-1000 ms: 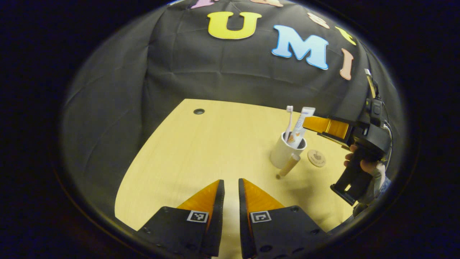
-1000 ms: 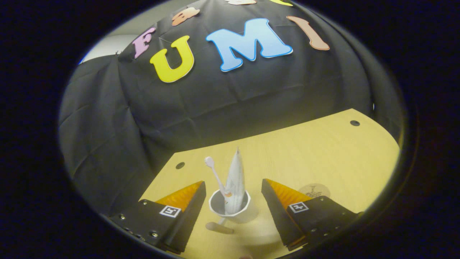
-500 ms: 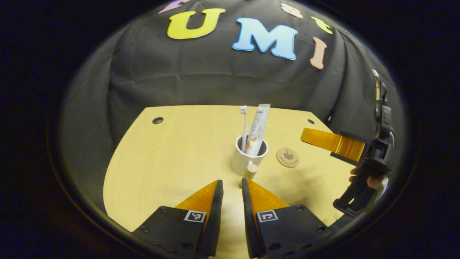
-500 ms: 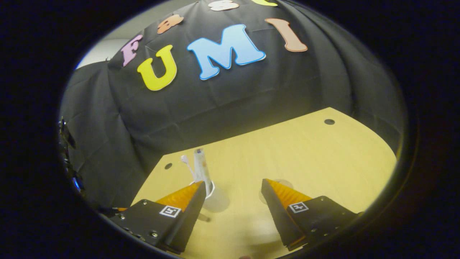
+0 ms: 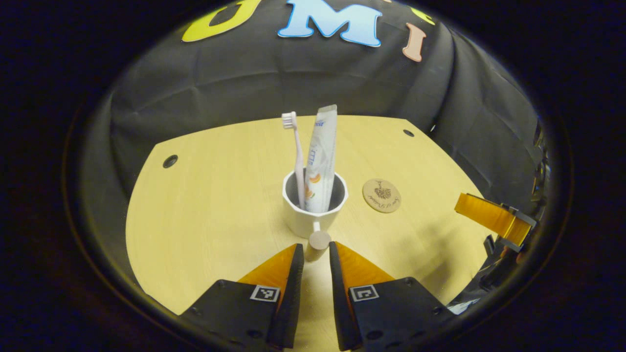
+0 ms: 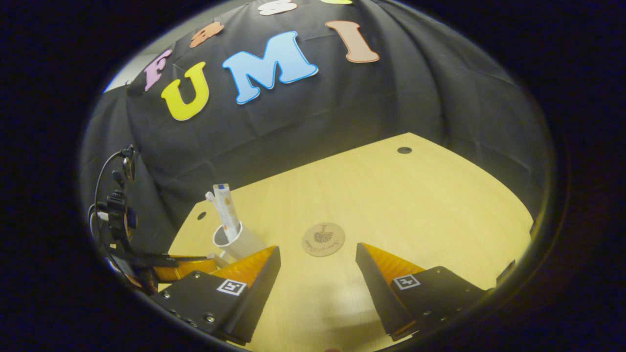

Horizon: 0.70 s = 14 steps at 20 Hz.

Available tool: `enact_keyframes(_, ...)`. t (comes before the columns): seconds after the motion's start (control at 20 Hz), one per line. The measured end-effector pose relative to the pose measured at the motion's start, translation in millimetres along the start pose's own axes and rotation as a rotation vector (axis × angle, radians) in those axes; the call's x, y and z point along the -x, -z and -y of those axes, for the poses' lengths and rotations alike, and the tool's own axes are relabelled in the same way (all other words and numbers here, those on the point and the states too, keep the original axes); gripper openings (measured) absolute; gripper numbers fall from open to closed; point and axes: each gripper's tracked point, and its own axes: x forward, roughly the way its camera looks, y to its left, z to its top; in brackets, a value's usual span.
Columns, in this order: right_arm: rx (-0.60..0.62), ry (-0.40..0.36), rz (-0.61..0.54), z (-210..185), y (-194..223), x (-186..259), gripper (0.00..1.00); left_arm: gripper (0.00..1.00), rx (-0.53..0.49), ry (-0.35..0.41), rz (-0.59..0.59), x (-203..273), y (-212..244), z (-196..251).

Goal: Put the toothbrush and toothpaste on the desktop into the cup, then pick up the cup and place it on the coaster on the desktop.

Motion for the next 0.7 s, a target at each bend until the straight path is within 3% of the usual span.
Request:
enact_keyframes(0.45, -0.043, 0.055, -0.037, 22.4, 11.2, -8.4, 0.93, 0.42, 0.028, 0.003, -0.082, -49.1, -3.6, -1.9)
enact_keyframes(0.5, -0.045, 0.055, -0.043, 22.0, 11.8, -11.1, 0.93, 0.32, 0.007, 0.002, -0.076, -50.0, 3.7, -0.2)
enact_keyframes(0.55, -0.048, 0.054, -0.05, 21.4, 13.4, -14.1, 0.93, 0.39, -0.011, -0.003, -0.06, -47.9, -3.0, 0.6)
enact_keyframes(0.6, -0.051, 0.053, -0.056, 20.1, 14.6, -16.7, 0.93, 0.26, -0.013, -0.012, -0.064, -49.4, -3.1, 0.0)
enact_keyframes(0.7, -0.053, 0.047, -0.07, 16.4, 16.5, -20.9, 0.93, 0.19, -0.025, -0.036, -0.045, -52.7, -5.0, -3.1)
